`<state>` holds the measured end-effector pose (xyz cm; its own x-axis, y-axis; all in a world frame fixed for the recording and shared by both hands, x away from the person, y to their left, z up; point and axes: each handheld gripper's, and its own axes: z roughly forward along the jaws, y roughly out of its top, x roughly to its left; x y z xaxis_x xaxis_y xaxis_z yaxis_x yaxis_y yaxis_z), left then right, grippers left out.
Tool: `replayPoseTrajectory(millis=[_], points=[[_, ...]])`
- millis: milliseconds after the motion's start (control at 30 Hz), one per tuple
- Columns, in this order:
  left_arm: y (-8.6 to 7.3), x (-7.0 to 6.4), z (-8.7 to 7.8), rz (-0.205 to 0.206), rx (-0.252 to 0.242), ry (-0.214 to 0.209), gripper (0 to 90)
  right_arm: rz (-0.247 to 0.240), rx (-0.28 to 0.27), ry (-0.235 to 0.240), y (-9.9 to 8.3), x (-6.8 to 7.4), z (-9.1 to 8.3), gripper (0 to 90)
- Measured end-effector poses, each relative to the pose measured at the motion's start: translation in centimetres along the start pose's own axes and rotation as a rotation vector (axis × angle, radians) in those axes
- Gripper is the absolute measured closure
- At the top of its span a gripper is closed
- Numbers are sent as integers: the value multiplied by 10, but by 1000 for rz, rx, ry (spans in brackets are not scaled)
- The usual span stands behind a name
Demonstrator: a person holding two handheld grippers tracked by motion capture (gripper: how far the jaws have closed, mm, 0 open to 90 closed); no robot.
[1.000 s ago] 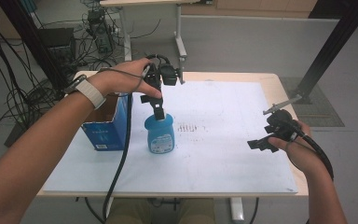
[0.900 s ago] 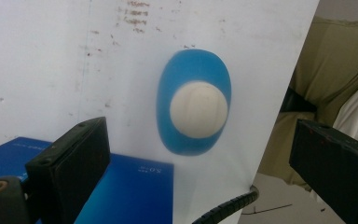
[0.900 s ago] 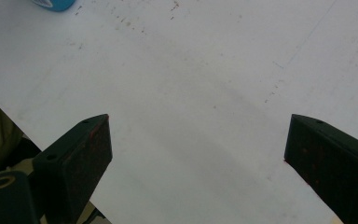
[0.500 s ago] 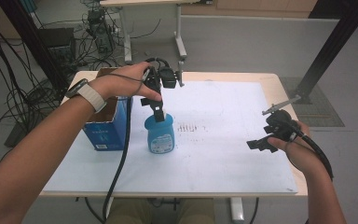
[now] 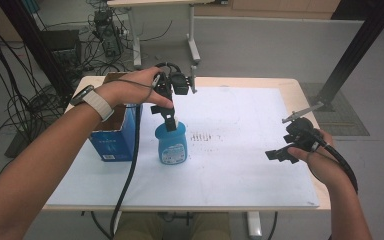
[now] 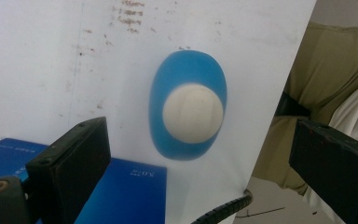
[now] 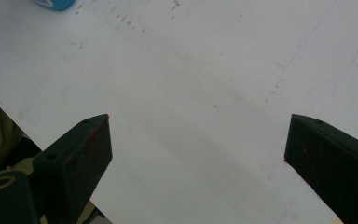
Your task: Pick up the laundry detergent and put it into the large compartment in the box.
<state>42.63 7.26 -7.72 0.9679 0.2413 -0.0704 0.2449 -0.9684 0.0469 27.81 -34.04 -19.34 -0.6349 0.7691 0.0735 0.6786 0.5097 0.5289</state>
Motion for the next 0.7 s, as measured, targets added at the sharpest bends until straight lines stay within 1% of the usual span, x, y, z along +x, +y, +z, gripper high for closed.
replayPoseTrajectory(millis=[200, 233, 267, 300, 333, 367, 400, 433, 467, 500, 700], points=[[-1, 1, -1, -3, -1, -1, 60, 4, 1, 1, 0, -1, -1, 72], [-1, 1, -1, -6, -2, -1, 60, -20, -6, 1, -1, -2, 0, 72], [-1, 2, -1, -6, -2, -3, 60, 4, 0, 1, -1, 0, -1, 72], [-1, 2, -1, -6, -2, -3, 60, 4, 0, 1, -1, 0, -1, 72], [-1, 1, -1, -6, -2, -1, 60, -1, 0, 1, -1, -1, -1, 72], [-1, 1, -1, -7, -2, -2, 59, -28, -7, 3, -1, -3, 0, 72], [-1, 2, -1, -7, -3, -4, 60, 0, -2, 2, -1, -1, -1, 73], [-1, 2, -1, -8, -4, -5, 62, 3, 1, 1, -1, 0, -1, 73], [-1, 2, -1, -8, -4, -4, 62, -21, -5, 2, -1, -3, 0, 73], [-1, 2, -1, -8, -4, -4, 62, 4, 1, 1, -1, 0, -1, 73], [-3, 2, -1, -11, -7, -3, 62, 4, 1, 0, -1, 0, -2, 72]])
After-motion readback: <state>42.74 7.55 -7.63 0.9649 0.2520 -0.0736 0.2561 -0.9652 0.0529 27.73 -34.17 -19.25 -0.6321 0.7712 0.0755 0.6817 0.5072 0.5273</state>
